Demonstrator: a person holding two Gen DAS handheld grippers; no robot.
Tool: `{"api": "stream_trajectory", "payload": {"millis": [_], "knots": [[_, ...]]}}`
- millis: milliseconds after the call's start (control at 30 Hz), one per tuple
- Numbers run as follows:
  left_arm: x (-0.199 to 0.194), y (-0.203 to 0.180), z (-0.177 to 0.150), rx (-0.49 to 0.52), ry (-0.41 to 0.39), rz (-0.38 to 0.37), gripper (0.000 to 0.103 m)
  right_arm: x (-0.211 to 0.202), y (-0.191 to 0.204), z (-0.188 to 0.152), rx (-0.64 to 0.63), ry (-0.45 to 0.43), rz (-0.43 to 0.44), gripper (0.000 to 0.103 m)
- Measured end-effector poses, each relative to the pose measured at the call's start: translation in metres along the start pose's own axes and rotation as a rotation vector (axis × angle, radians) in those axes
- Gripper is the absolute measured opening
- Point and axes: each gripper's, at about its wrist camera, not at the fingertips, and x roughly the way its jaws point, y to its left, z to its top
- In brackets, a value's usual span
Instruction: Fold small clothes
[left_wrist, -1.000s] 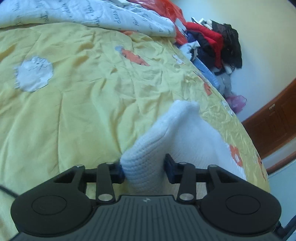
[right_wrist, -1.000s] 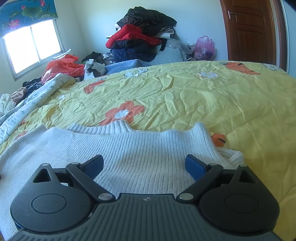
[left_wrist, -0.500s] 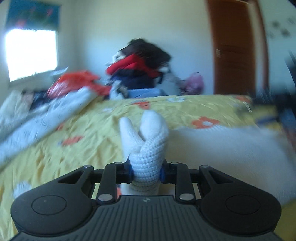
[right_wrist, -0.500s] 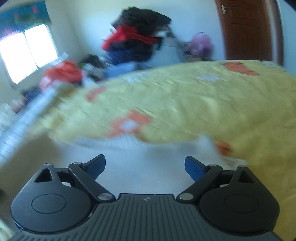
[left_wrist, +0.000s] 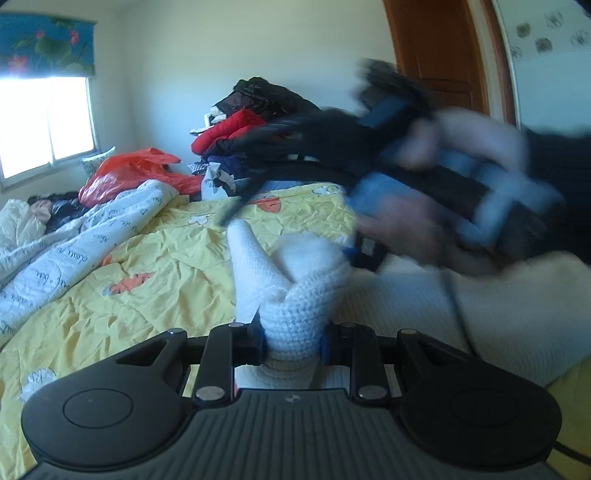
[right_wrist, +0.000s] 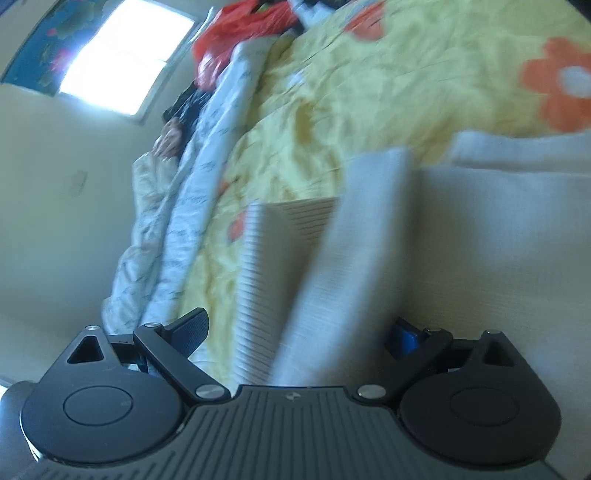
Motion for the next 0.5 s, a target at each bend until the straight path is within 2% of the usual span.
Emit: {"api": "stream_trajectory", "payload": {"millis": [67, 133, 167, 200, 233, 300, 367, 500], "knots": [[0.002, -0.003, -0.001, 0.019, -0.003, -0.005, 0.025, 0.016, 0.017, 0.01, -0.043, 0.029, -0.027, 0.096], [0.003, -0.003, -0.001, 0.024, -0.005, -0.006, 0.025, 0.028, 0.033, 0.015, -0.124, 0.04, -0.085, 0.088], [0.005, -0.003, -0.002, 0.026, -0.003, -0.001, 0.025, 0.034, 0.041, 0.015, -0.189, 0.04, -0.12, 0.067], [0.006, -0.002, -0.002, 0.025, 0.001, 0.002, 0.025, 0.039, 0.046, 0.014, -0.251, 0.05, -0.17, 0.038], [0.008, 0.0, -0.001, 0.025, 0.005, 0.001, 0.025, 0.045, 0.049, 0.014, -0.32, 0.064, -0.236, 0.033], [0.004, -0.001, 0.0, 0.032, 0.004, -0.006, 0.025, 0.046, 0.047, 0.014, -0.385, 0.071, -0.242, 0.031], [0.002, -0.006, 0.004, 0.043, 0.004, -0.024, 0.025, 0.034, 0.041, 0.015, -0.381, 0.06, -0.22, 0.03], [-0.007, -0.029, 0.022, 0.084, -0.04, -0.109, 0.025, -0.016, 0.029, 0.01, -0.422, 0.01, -0.172, 0.029]]}}
